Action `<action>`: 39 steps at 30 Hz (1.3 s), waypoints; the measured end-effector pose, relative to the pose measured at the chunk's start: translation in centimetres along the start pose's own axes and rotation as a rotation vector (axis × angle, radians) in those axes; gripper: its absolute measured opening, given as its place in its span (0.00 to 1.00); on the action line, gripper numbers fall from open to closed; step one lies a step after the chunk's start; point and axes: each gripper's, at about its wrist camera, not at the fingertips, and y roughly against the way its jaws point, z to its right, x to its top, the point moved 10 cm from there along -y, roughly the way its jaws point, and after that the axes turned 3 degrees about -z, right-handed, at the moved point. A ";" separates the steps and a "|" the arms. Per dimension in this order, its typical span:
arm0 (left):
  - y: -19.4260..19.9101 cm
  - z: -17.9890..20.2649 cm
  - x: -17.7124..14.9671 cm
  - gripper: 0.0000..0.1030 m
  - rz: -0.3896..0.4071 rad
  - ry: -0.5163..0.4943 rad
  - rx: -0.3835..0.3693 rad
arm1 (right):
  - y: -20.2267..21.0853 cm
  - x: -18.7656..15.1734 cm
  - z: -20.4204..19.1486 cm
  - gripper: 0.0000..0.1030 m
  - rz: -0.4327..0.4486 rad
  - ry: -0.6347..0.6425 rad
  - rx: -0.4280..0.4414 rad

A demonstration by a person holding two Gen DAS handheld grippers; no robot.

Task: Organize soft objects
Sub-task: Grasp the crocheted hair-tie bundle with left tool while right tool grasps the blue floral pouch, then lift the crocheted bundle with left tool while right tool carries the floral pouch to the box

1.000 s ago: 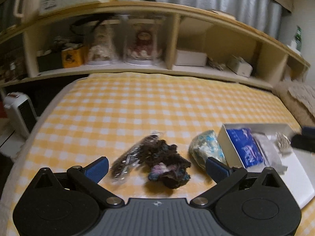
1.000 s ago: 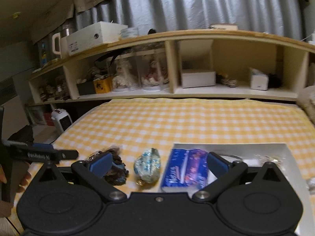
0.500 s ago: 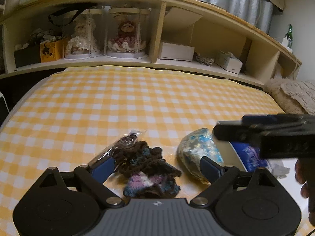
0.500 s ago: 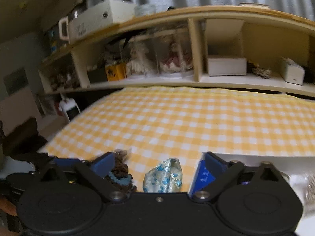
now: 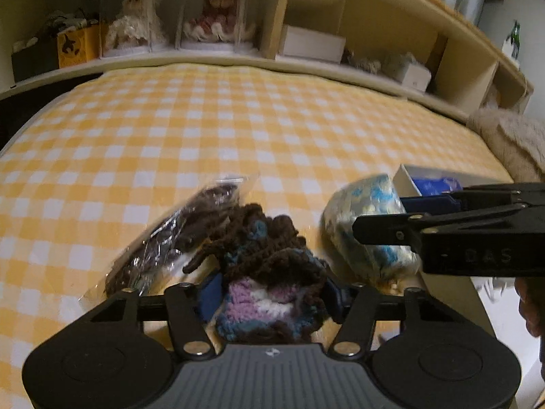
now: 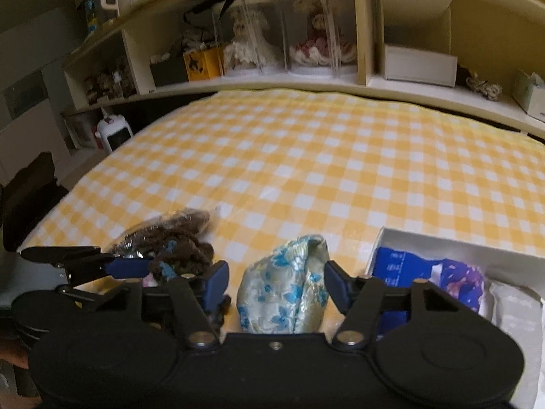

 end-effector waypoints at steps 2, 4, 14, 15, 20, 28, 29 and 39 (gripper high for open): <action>0.2 0.1 -0.3 0.53 -0.032 -0.014 0.005 | -0.4 -0.4 0.0 0.47 -0.025 0.007 0.000; 0.6 0.1 -0.4 0.51 -0.049 -0.008 0.005 | -0.5 -0.8 0.0 0.43 -0.036 0.020 -0.006; 2.3 -0.5 -1.3 0.40 -0.085 0.045 0.025 | 0.0 -2.8 -1.7 0.28 -0.089 0.102 0.015; 2.5 -0.4 -1.5 0.39 -0.088 0.044 0.028 | 0.2 -3.0 -1.8 0.26 -0.095 0.104 0.019; 3.2 -0.2 -2.0 0.38 -0.088 0.051 0.033 | 0.8 -3.8 -2.1 0.22 -0.115 0.112 0.023; 4.5 -0.3 -2.1 0.38 -0.066 0.082 0.034 | 1.9 -4.1 -2.2 0.17 -0.113 0.077 0.039; 4.6 -0.4 -2.2 0.38 -0.068 0.085 0.035 | 2.0 -4.3 -2.3 0.16 -0.113 0.076 0.037; 6.2 -0.5 -1.7 0.38 -0.030 0.126 0.032 | 3.2 -4.0 -3.0 0.15 -0.078 0.061 0.035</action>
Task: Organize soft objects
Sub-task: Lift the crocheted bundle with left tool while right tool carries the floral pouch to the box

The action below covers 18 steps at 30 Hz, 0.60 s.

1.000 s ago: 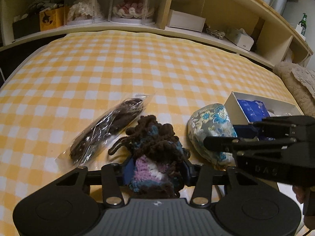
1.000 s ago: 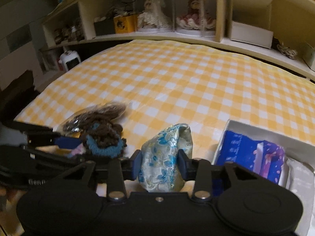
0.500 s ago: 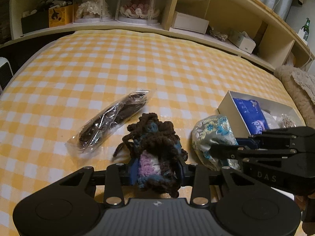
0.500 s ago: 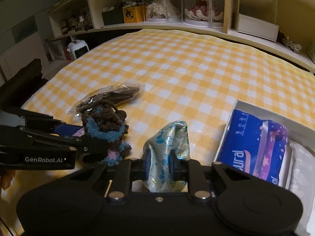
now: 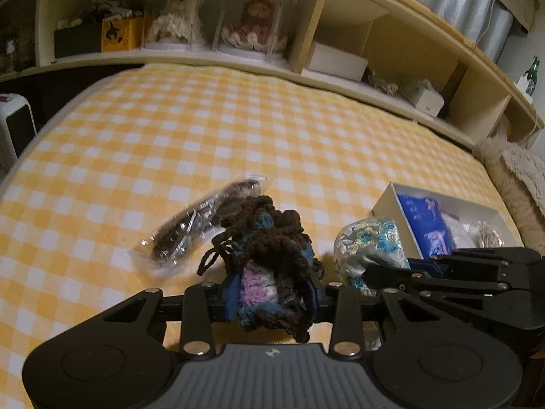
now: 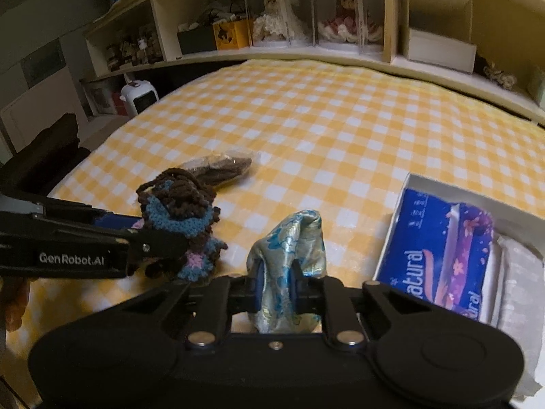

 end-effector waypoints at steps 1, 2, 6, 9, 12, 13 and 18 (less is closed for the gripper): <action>0.3 0.0 0.2 0.38 0.010 0.002 0.001 | 0.3 0.1 0.0 0.15 0.008 -0.003 0.001; 0.7 0.0 0.4 0.38 0.020 0.003 0.002 | 0.5 0.3 -0.1 0.15 0.017 -0.006 0.003; 2.3 0.1 1.1 0.38 0.061 0.004 0.002 | 1.9 1.2 -0.3 0.15 0.063 -0.008 0.000; 3.6 0.5 1.6 0.38 0.090 -0.009 0.010 | 3.4 2.0 -0.4 0.15 0.106 -0.023 -0.002; 5.0 0.9 1.7 0.38 0.115 -0.013 0.008 | 5.0 2.7 -0.5 0.15 0.142 -0.023 -0.008; 5.4 1.1 1.8 0.38 0.123 -0.015 0.006 | 5.6 2.8 -0.5 0.15 0.151 -0.022 -0.012; 8.0 2.2 2.3 0.38 0.170 -0.033 0.000 | 8.7 3.3 -0.4 0.15 0.197 -0.027 -0.033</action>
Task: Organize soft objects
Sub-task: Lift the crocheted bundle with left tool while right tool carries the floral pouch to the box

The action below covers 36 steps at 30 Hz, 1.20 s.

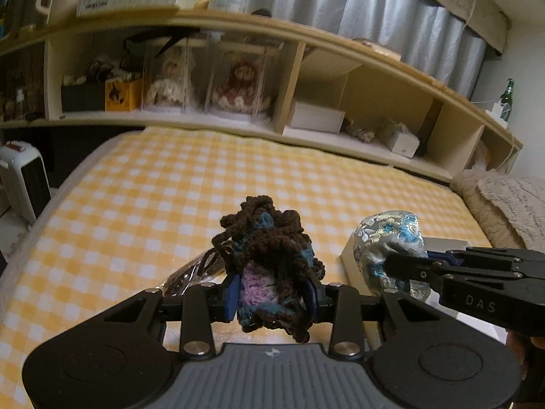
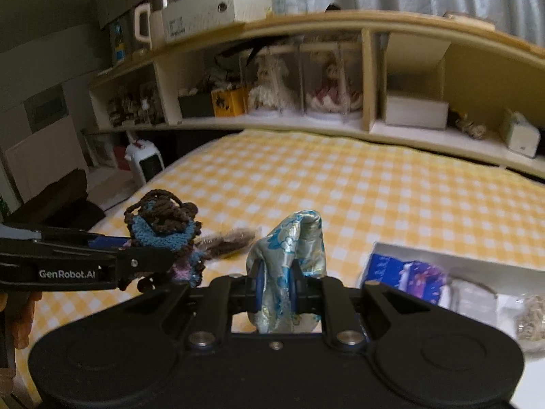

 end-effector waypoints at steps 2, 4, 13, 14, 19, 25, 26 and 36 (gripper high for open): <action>0.9 0.6 0.2 0.38 0.016 -0.010 -0.005 | 1.2 0.1 0.1 0.15 0.016 -0.005 -0.005; 1.7 1.1 0.3 0.38 0.029 -0.018 -0.011 | 2.5 0.1 0.2 0.15 0.030 -0.007 -0.010; 4.6 3.8 0.0 0.38 0.071 -0.049 -0.041 | 7.7 0.4 0.7 0.15 0.100 -0.031 -0.021; 4.9 4.2 0.0 0.38 0.076 -0.056 -0.049 | 8.2 0.3 0.8 0.15 0.104 -0.034 -0.021; 5.7 6.4 0.1 0.38 0.099 -0.082 -0.090 | 10.2 0.3 1.6 0.15 0.128 -0.047 -0.036; 5.7 8.9 -0.1 0.38 0.098 -0.105 -0.143 | 12.7 -0.2 3.4 0.16 0.156 -0.080 -0.068; 5.6 9.2 -0.1 0.38 0.097 -0.110 -0.149 | 13.1 -0.3 3.8 0.16 0.159 -0.089 -0.074; 5.3 13.2 -0.7 0.39 0.097 -0.154 -0.240 | 15.9 -2.0 8.1 0.16 0.179 -0.159 -0.158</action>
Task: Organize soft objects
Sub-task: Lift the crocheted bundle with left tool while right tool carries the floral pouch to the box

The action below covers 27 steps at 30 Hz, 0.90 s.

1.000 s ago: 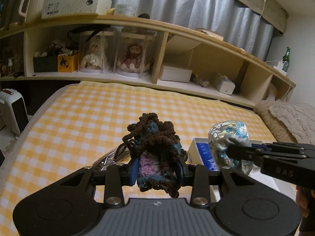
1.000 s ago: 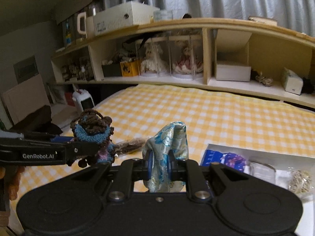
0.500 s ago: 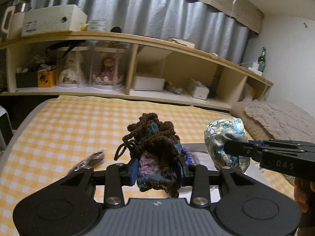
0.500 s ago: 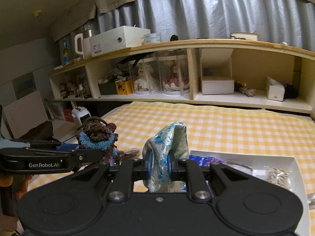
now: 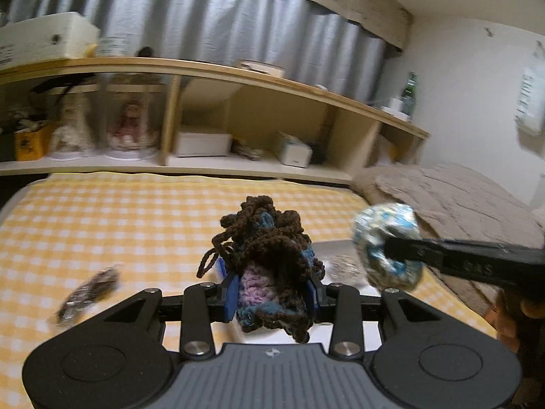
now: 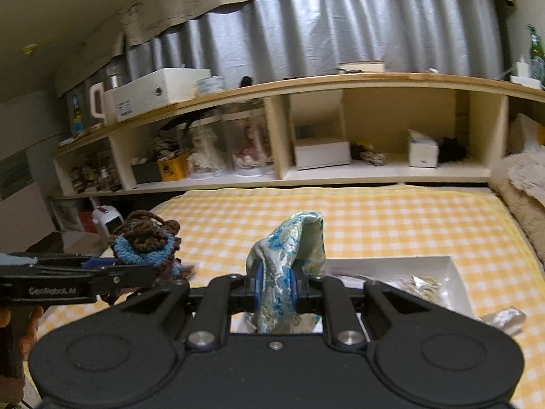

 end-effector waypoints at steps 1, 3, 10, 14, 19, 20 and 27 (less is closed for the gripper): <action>-0.2 0.6 -0.1 0.39 -0.002 -0.008 -0.017 | 0.1 0.0 0.4 0.16 0.001 -0.008 -0.006; -0.8 2.0 -0.4 0.39 -0.020 -0.027 -0.061 | 0.3 0.0 1.2 0.16 0.003 -0.023 -0.017; -4.3 5.5 -3.8 0.39 -0.154 -0.066 -0.182 | 0.3 -0.5 2.3 0.16 -0.016 -0.048 -0.030; -6.0 5.8 -5.2 0.39 -0.210 -0.101 -0.173 | -0.1 -0.9 2.0 0.16 -0.036 -0.038 -0.018; -8.7 5.0 -7.5 0.39 -0.312 -0.143 -0.131 | -0.6 -1.3 1.6 0.16 -0.064 -0.022 -0.001; -9.2 4.8 -8.1 0.39 -0.337 -0.158 -0.126 | -0.7 -1.4 1.6 0.16 -0.069 -0.021 0.001; -11.3 4.0 -10.4 0.39 -0.417 -0.268 -0.082 | -2.1 -2.7 2.4 0.17 -0.157 -0.026 -0.015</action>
